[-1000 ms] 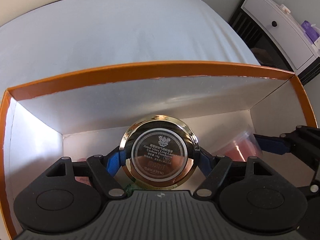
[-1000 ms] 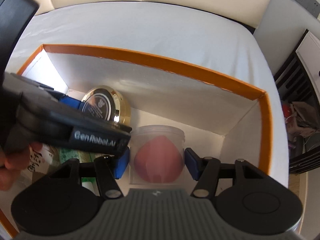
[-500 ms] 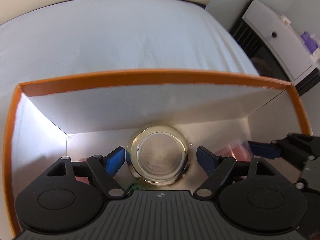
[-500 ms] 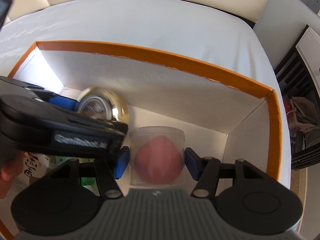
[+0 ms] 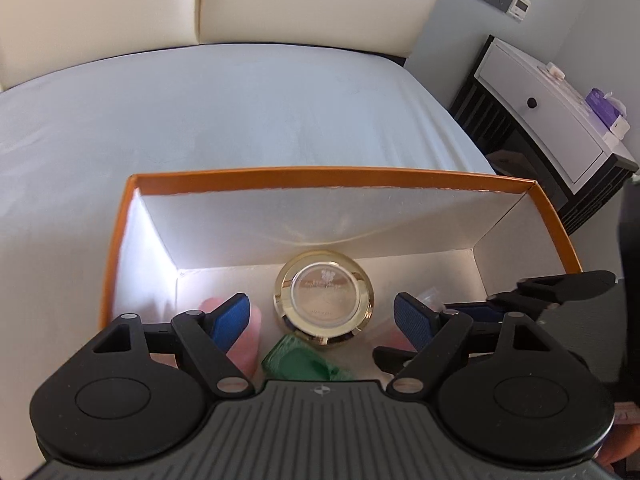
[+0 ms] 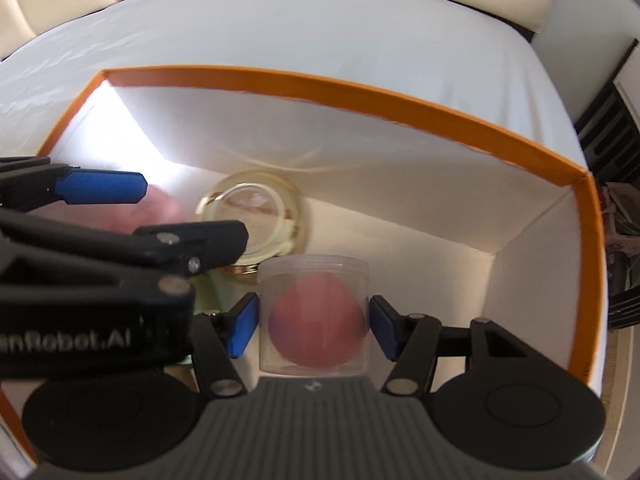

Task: Organize rigid objects
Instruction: 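Lower the cup and compact into the box and open both tools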

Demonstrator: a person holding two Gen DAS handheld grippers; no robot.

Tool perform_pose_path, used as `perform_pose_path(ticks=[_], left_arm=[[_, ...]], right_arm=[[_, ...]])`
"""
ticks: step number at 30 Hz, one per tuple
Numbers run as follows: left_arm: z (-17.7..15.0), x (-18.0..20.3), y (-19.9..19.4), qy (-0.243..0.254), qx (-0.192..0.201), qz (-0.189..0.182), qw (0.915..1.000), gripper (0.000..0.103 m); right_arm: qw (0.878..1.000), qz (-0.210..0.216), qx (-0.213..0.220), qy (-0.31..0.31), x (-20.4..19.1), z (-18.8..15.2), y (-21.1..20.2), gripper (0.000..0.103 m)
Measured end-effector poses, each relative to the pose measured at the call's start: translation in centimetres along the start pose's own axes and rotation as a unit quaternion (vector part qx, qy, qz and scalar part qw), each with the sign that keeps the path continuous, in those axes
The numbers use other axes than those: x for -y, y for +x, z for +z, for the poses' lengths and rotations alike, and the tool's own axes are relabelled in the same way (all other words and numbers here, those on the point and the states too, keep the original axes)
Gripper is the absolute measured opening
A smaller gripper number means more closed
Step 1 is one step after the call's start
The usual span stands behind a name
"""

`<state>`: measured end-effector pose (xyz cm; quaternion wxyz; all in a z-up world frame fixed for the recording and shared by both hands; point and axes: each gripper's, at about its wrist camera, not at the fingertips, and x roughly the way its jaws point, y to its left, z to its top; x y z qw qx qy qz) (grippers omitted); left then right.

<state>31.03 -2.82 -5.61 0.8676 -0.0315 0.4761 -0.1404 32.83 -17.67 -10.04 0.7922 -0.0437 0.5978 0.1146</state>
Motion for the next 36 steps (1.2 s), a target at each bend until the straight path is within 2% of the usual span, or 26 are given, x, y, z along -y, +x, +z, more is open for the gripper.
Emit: perform_pose_path(ticks=[3,9,13,17,22,26,31,36], left_arm=[[-0.3,-0.4,-0.7,-0.011,0.006,0.002,0.9999,0.095],[-0.9,-0.6,-2.5,-0.016,0.027,-0.007,0.9995,0.093],[-1.5,-0.5,-4.3,-0.025,0.048,-0.017,0.9984,0.093],[-2.3,-0.2,-6.3,-0.033,0.073,-0.022,0.9965,0.093],[-3.8,0.0,-9.4,-0.037,0.112,-0.028,0.9926,0.091],[-5.9,0.5,-12.1,-0.031,0.155,-0.02,0.9872,0.09],[-8.3,1.1,-14.4,-0.01,0.197,-0.014,0.9803,0.089],[-10.7,0.3,-15.1,-0.04,0.203,-0.019,0.9782,0.089]], right_arm=[[1.0,0.01,-0.006,-0.007,-0.6,0.0,-0.1,0.06],[1.0,-0.008,-0.003,-0.025,-1.6,-0.2,-0.5,0.061],[1.0,-0.006,0.011,-0.026,-1.8,-0.5,-1.7,0.071],[0.999,-0.018,0.032,-0.034,-2.2,-1.0,-3.4,0.071],[0.993,-0.032,0.097,-0.052,-3.3,-2.5,-7.0,0.071],[0.982,-0.035,0.169,-0.073,-4.4,-5.0,-10.5,0.071],[0.968,-0.04,0.234,-0.076,-5.2,-8.6,-13.7,0.071],[0.959,-0.04,0.274,-0.052,-5.1,-12.5,-15.5,0.071]])
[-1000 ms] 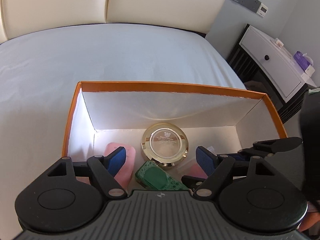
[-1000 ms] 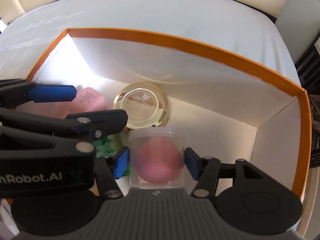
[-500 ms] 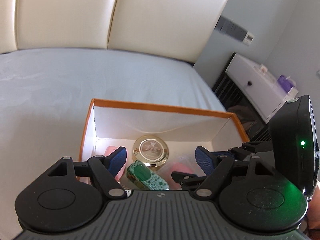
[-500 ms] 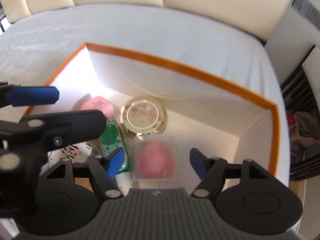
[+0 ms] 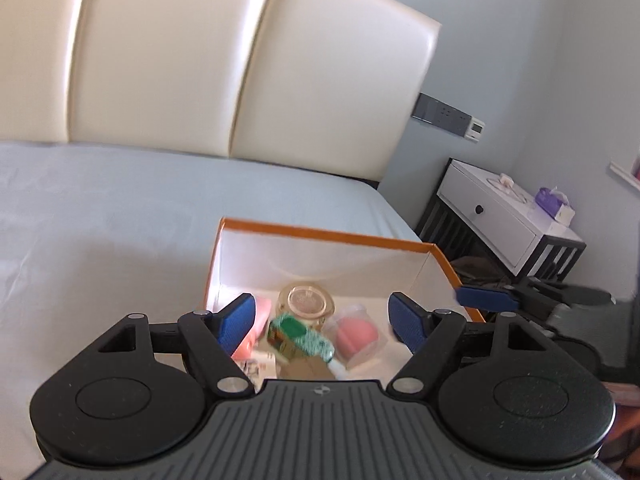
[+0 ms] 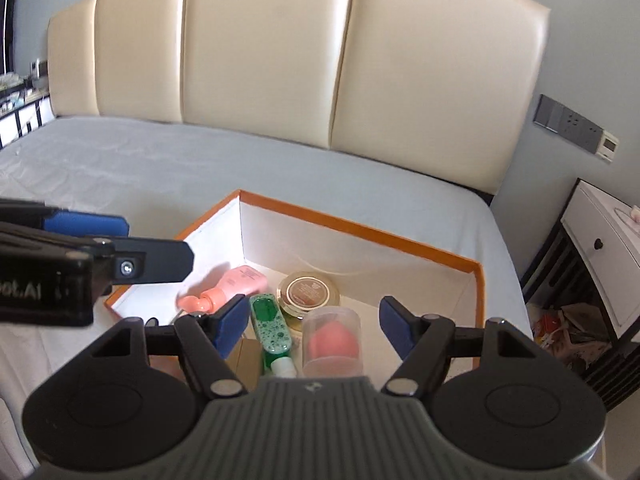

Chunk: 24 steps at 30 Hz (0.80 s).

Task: Organize rigid objects
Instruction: 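Lower the cup and compact into the box and open both tools, then withdraw both tools from the box toward the remaining items beside it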

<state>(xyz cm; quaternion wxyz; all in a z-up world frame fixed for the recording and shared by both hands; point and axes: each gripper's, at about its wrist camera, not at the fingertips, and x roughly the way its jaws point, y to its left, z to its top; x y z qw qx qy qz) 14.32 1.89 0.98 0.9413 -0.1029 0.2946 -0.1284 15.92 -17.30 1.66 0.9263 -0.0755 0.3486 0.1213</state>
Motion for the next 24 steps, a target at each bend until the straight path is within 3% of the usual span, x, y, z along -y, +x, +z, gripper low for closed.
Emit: perform_pose_path(ticks=[9,13,16,20,24], left_arm=[[-3.8,-2.8,-0.8,-0.032,-0.028,0.044,0.9981,0.082],[-5.4,-4.1,-0.4,-0.058,-0.068,0.035,0.9954,0.08],[-6.5,-3.8,0.4,-0.044,-0.092,0.029,0.9944,0.078],[-7.8,-2.6,2.1,-0.013,-0.128,0.03,0.9913,0.073],[-8.5,-1.8,3.0,0.003,-0.152,0.017,0.9881,0.073]], right_arm=[[0.999,-0.024,0.001,0.048,-0.2,-5.4,-2.1,0.071],[0.995,-0.025,-0.03,0.086,0.2,-7.7,-2.1,0.059],[0.993,-0.024,-0.053,0.105,0.1,-9.3,-1.9,0.058],[0.99,-0.015,-0.079,0.118,-0.2,-10.7,-1.4,0.045],[0.988,-0.014,-0.092,0.123,-0.3,-11.4,-1.2,0.043]])
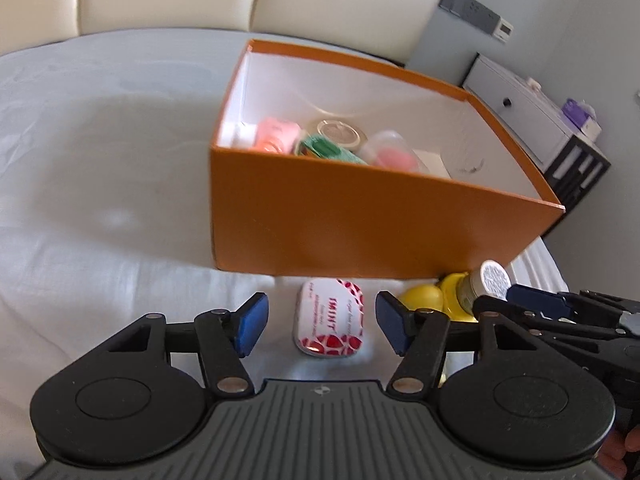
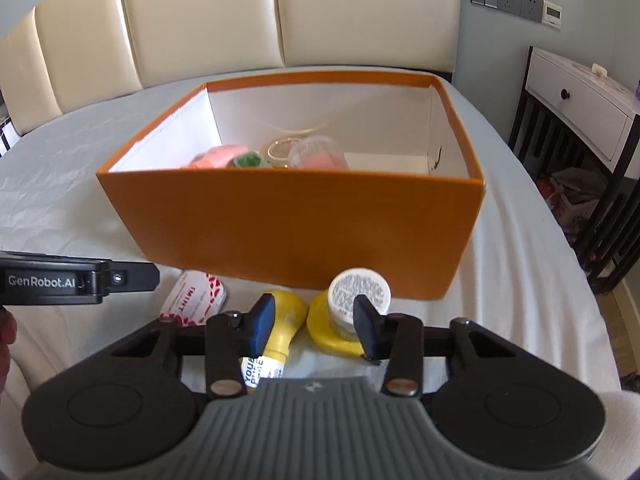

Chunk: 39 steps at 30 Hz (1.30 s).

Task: Organize rigid objects
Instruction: 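Withdraw both tools from the box toward the remaining items beside it, then grasp the red-and-white IMINT tin with the left tool while the right tool grasps the silver jar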

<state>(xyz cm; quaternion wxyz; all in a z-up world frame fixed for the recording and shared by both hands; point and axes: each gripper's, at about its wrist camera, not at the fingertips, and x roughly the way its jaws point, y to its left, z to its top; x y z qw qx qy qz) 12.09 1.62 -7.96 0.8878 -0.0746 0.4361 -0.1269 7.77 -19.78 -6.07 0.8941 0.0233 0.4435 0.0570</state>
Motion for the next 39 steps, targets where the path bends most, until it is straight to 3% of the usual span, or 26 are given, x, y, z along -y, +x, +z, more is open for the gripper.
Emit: perform_pose_path(ticks=[4,5,9,11,15,17,23,26,29,39], left_arm=[[-0.4,0.2,0.9,0.008,-0.029,0.01,0.9995,0.073],[-0.5,0.2,1.1,0.007,-0.033,0.011,0.9994,0.073],[-0.5,0.5,1.4,0.016,-0.029,0.009,0.9994,0.073],[-0.5,0.7,1.7,0.023,-0.028,0.014,0.9992,0.074],[-0.4,1.3,2.5,0.045,-0.024,0.036,0.998,0.08],[-0.3,1.5,2.9,0.048,-0.027,0.04,0.9977,0.08],[-0.6,1.8,4.3,0.058,-0.037,0.045,0.9966,0.08],[-0.9,1.7,4.9,0.061,-0.042,0.053,0.9959,0.079],[-1.2,1.7,5.3,0.063,-0.045,0.057,0.9953,0.079],[-1.6,2.1,5.6,0.08,-0.034,0.062,0.9943,0.075]], right_arm=[[1.0,0.009,-0.005,-0.014,-0.4,-0.1,0.1,0.042],[1.0,0.004,0.002,-0.012,-0.4,-0.2,0.0,0.036],[0.999,-0.016,0.025,0.028,0.7,-0.3,-0.6,0.033],[0.998,-0.022,0.03,0.045,1.2,-0.1,-0.6,0.044],[0.998,-0.04,0.011,0.043,1.0,0.4,0.6,0.046],[0.997,-0.055,0.003,0.047,1.0,0.6,1.1,0.054],[0.995,-0.074,-0.016,0.063,1.5,0.9,2.4,0.055],[0.994,-0.072,-0.038,0.076,1.9,0.9,3.2,0.051],[0.993,-0.071,-0.053,0.084,2.0,0.9,3.7,0.039],[0.991,-0.081,-0.081,0.073,1.7,0.4,3.9,0.039]])
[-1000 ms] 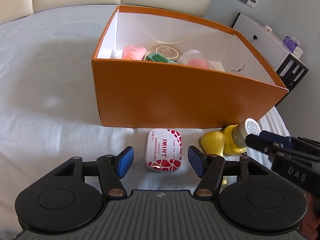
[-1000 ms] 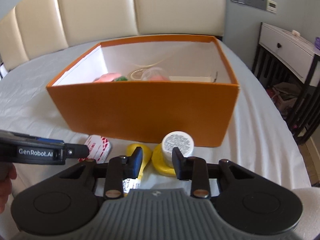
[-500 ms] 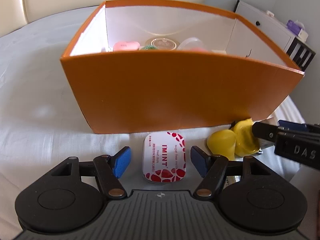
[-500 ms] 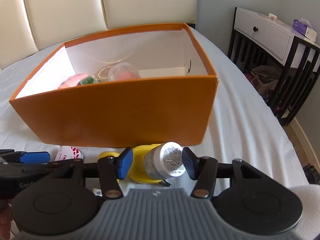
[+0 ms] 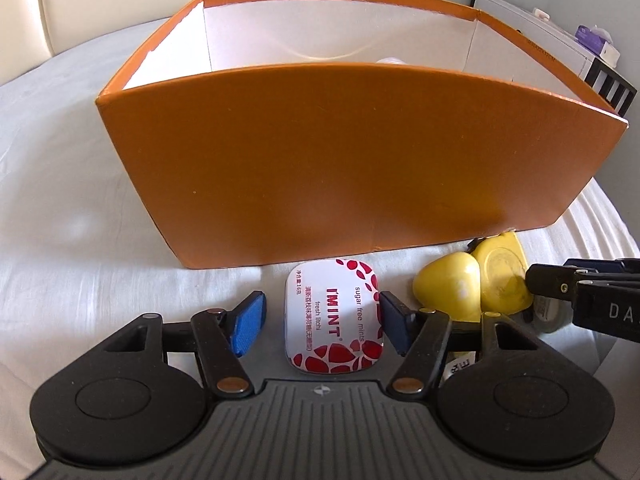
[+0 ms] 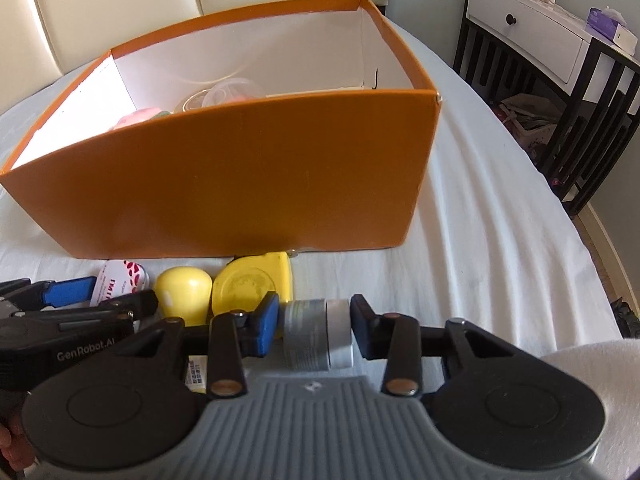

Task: Organize rigid objects
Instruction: 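Grasp the red-and-white IMINT tin with the left tool while the right tool grasps the silver jar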

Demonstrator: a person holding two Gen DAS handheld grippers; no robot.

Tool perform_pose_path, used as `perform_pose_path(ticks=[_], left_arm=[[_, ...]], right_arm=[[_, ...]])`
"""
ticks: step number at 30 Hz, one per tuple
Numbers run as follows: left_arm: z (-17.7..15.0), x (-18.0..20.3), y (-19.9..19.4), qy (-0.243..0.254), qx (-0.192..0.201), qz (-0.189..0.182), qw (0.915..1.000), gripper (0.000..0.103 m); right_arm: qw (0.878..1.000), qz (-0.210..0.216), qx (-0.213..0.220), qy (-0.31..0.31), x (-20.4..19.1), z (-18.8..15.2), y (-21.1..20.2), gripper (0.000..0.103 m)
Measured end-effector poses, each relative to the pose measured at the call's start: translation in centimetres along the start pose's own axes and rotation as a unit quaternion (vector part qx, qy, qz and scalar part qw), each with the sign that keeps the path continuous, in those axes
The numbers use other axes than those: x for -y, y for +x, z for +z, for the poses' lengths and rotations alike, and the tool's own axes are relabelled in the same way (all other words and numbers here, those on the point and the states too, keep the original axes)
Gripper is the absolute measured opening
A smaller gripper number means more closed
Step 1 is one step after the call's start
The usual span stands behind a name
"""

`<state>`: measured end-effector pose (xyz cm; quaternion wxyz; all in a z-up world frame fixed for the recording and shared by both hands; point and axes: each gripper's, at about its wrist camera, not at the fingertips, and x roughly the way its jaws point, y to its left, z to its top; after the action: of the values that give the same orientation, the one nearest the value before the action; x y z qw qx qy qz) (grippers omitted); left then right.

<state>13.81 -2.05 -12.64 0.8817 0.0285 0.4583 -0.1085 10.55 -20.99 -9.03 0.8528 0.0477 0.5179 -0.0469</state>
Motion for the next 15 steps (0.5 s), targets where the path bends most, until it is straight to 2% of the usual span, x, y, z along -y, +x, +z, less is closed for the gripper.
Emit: perform_pose_path(ticks=[6,10,15], left_arm=[[-0.22,0.3,0.47,0.006,0.001,0.0,1.0,0.068],[-0.11,0.5,0.42,0.012,0.006,0.0,0.9999,0.057],[-0.05,0.42,0.24,0.005,0.011,0.0,0.9999,0.056]], right_arm=[[1.0,-0.003,-0.012,-0.004,0.03,-0.01,0.2,0.038],[1.0,-0.004,-0.009,-0.007,0.03,-0.11,0.11,0.037],[1.0,-0.002,0.003,-0.008,-0.03,-0.16,-0.07,0.036]])
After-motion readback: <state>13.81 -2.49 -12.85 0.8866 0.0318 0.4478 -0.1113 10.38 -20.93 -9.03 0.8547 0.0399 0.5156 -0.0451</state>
